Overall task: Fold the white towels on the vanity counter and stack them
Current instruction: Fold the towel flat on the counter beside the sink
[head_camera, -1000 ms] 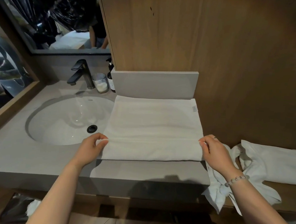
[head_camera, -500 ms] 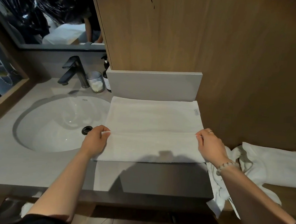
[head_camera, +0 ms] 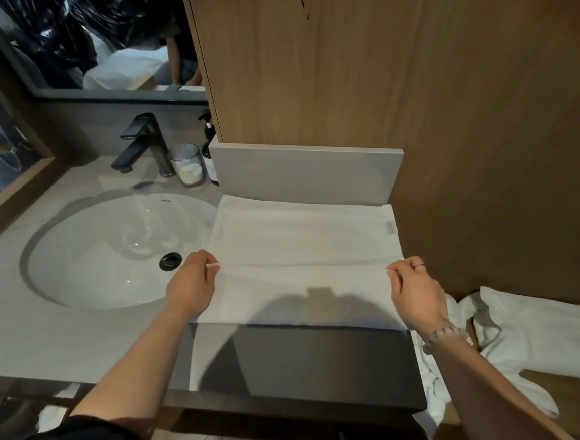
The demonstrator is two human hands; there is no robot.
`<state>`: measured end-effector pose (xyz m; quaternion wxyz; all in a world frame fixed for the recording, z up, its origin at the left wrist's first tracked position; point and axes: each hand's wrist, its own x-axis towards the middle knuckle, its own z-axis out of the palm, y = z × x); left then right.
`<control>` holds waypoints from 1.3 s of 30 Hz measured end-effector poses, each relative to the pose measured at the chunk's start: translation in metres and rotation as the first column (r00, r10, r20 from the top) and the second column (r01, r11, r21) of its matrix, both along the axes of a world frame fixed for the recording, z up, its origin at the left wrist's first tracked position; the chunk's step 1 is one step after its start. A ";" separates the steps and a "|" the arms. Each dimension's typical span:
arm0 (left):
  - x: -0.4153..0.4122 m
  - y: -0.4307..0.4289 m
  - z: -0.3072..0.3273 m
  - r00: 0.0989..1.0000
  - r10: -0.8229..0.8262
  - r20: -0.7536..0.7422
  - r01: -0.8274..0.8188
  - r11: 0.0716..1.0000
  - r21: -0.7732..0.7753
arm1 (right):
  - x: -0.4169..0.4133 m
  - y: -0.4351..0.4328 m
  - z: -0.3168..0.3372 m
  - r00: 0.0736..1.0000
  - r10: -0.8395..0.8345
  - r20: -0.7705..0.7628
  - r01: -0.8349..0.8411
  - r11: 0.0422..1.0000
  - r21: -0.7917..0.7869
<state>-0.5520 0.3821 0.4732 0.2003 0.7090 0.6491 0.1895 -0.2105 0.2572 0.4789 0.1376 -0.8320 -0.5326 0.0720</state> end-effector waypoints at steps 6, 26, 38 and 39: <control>0.003 0.004 0.002 0.995 -0.014 -0.102 0.013 1.000 -0.004 | 0.002 0.004 -0.003 1.000 0.001 0.025 0.000 1.000 -0.010; 0.024 0.007 0.004 0.845 -0.007 -0.534 0.005 1.000 -0.006 | -0.011 0.022 0.002 0.972 0.048 0.229 0.003 0.977 -0.215; 0.100 -0.066 -0.013 0.749 -0.467 -0.469 0.467 0.875 -0.125 | -0.124 0.017 -0.027 0.914 0.388 0.119 -0.400 0.910 0.111; 0.100 -0.065 -0.012 0.744 -0.466 -0.480 0.450 0.879 -0.157 | -0.120 0.014 -0.035 0.908 0.396 0.134 -0.409 0.908 0.091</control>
